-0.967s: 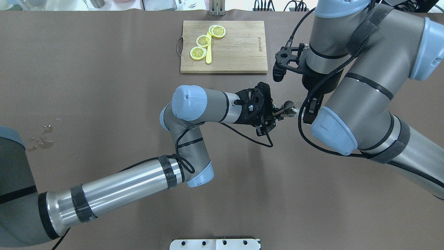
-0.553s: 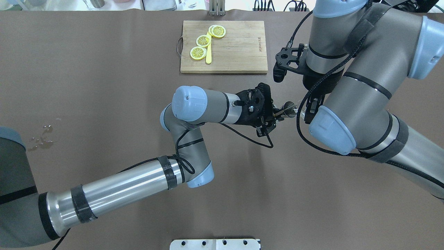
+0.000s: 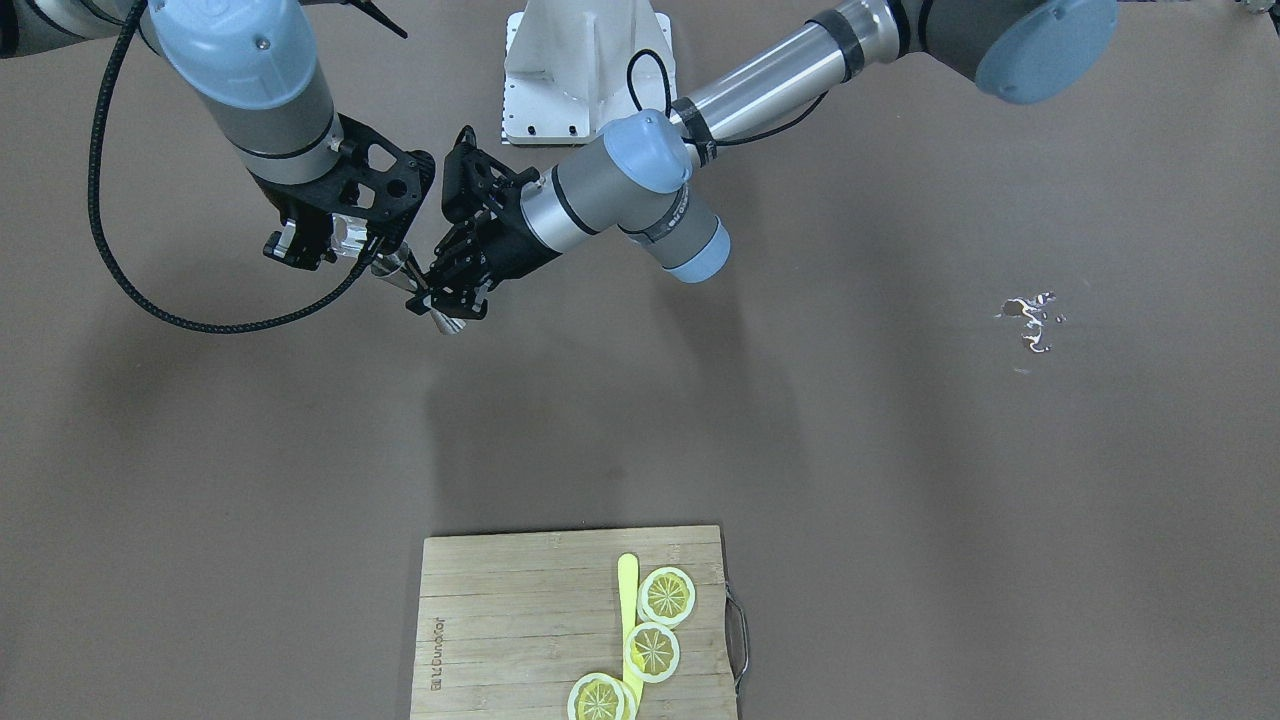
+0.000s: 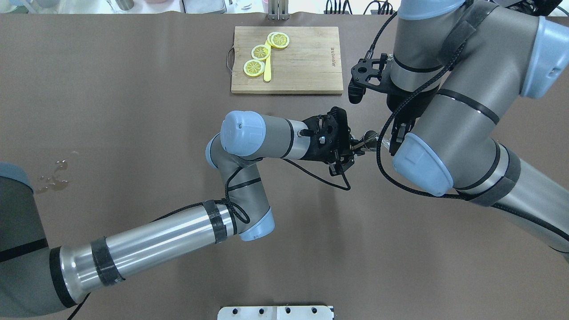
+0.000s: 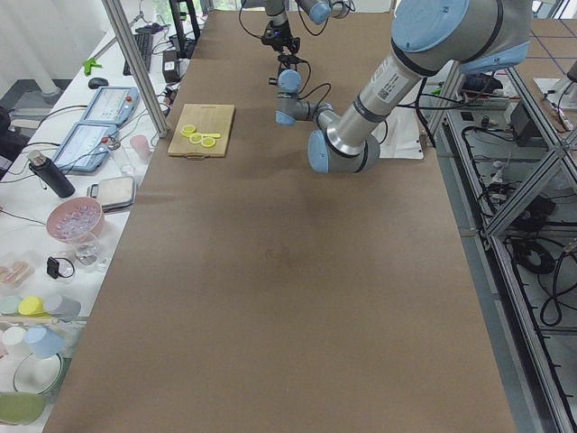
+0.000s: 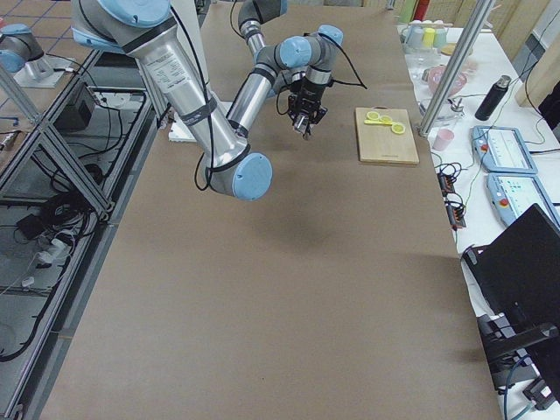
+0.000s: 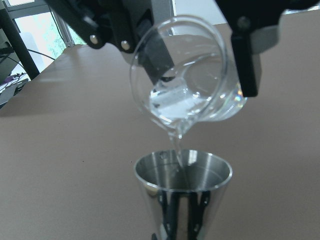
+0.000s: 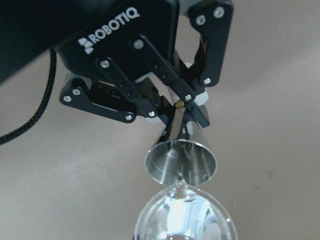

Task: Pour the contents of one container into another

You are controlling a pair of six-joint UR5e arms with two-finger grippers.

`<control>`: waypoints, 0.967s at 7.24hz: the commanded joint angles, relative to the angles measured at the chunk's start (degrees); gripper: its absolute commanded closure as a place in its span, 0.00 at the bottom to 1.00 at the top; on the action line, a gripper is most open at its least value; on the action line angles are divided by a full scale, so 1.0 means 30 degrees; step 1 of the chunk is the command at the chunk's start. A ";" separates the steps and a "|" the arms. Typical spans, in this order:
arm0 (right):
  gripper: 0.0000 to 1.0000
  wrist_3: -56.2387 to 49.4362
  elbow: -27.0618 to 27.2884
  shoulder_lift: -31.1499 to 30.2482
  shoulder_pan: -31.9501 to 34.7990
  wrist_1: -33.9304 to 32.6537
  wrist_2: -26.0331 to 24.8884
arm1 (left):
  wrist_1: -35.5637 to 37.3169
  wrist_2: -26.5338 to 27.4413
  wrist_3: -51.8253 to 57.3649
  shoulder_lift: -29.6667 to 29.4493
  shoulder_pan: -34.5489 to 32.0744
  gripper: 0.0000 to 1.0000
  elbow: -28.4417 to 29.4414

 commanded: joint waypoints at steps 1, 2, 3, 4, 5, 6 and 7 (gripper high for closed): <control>1.00 -0.0139 0.0330 -0.0127 0.0068 0.0106 -0.0007 | -0.0059 0.0000 -0.0359 0.0000 0.0020 1.00 0.0000; 1.00 -0.0284 0.0390 -0.0186 0.0097 0.0194 -0.0036 | -0.0176 0.0000 -0.0391 0.0000 0.0020 1.00 0.0000; 1.00 -0.0315 0.0565 -0.0245 0.0126 0.0224 -0.0037 | -0.0206 0.0000 -0.0392 0.0000 0.0020 1.00 -0.0029; 1.00 -0.0286 0.0595 -0.0274 0.0098 0.0456 -0.0037 | -0.0265 0.0000 -0.0392 -0.0029 0.0020 1.00 -0.0029; 1.00 -0.0112 0.0596 -0.0333 0.0097 0.0922 -0.0037 | -0.0265 0.0000 -0.0392 -0.0029 0.0020 1.00 -0.0029; 1.00 0.0006 0.0625 -0.0797 0.0126 0.1942 -0.0037 | -0.0294 0.0000 -0.0392 -0.0029 0.0020 1.00 -0.0029; 1.00 0.0036 0.0712 -0.1121 0.0243 0.2735 -0.0008 | -0.0294 0.0000 -0.0392 -0.0029 0.0020 1.00 -0.0029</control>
